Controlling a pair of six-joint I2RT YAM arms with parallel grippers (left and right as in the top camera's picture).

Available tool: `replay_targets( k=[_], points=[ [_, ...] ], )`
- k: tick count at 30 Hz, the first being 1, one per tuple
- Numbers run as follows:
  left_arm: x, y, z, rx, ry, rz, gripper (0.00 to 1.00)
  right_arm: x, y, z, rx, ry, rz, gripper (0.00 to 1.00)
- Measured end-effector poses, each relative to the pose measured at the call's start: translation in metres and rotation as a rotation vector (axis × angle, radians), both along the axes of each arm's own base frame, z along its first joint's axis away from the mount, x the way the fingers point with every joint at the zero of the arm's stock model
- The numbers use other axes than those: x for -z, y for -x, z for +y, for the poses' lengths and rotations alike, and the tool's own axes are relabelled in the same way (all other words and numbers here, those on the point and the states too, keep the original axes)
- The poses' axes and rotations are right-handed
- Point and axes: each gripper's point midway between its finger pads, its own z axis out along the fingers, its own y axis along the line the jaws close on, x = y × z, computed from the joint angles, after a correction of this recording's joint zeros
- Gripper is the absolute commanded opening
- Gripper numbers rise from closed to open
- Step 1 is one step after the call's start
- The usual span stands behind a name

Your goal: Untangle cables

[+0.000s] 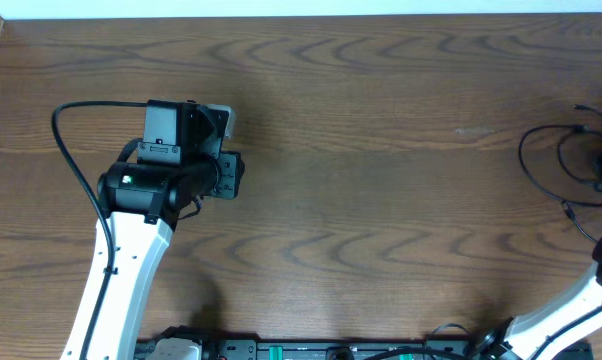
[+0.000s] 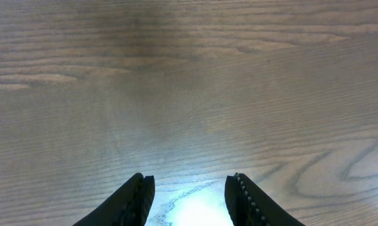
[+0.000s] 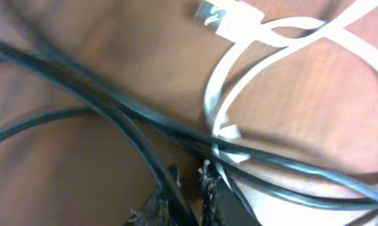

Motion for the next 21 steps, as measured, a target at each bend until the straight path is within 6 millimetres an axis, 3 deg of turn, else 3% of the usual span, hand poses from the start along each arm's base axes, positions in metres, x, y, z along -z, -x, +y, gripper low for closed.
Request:
replay_targets(
  k=[9,10,11,12,14,15,21],
  points=[
    [0.0,0.0,0.0,-0.002,0.002,0.002,0.42,0.0,0.08,-0.065,0.222,0.027,0.033,0.04],
    [0.0,0.0,0.0,-0.003,0.002,0.001,0.42,0.0,0.086,-0.07,0.238,0.025,0.029,0.07],
    [0.0,0.0,0.0,-0.003,0.002,0.001,0.42,0.0,0.092,-0.074,0.251,0.021,0.021,0.14],
    [0.0,0.0,0.0,-0.003,0.001,0.002,0.43,0.0,0.096,-0.078,0.261,0.015,0.008,0.3],
    [0.0,0.0,0.0,-0.004,0.002,0.002,0.42,0.0,0.1,-0.083,0.268,0.002,-0.022,0.95],
    [0.0,0.0,0.0,-0.005,0.003,0.002,0.43,0.001,0.101,-0.085,0.263,-0.007,-0.039,0.99],
    [0.0,0.0,0.0,-0.009,0.005,0.004,0.42,-0.002,0.087,-0.084,0.202,-0.022,-0.079,0.99]
  ],
)
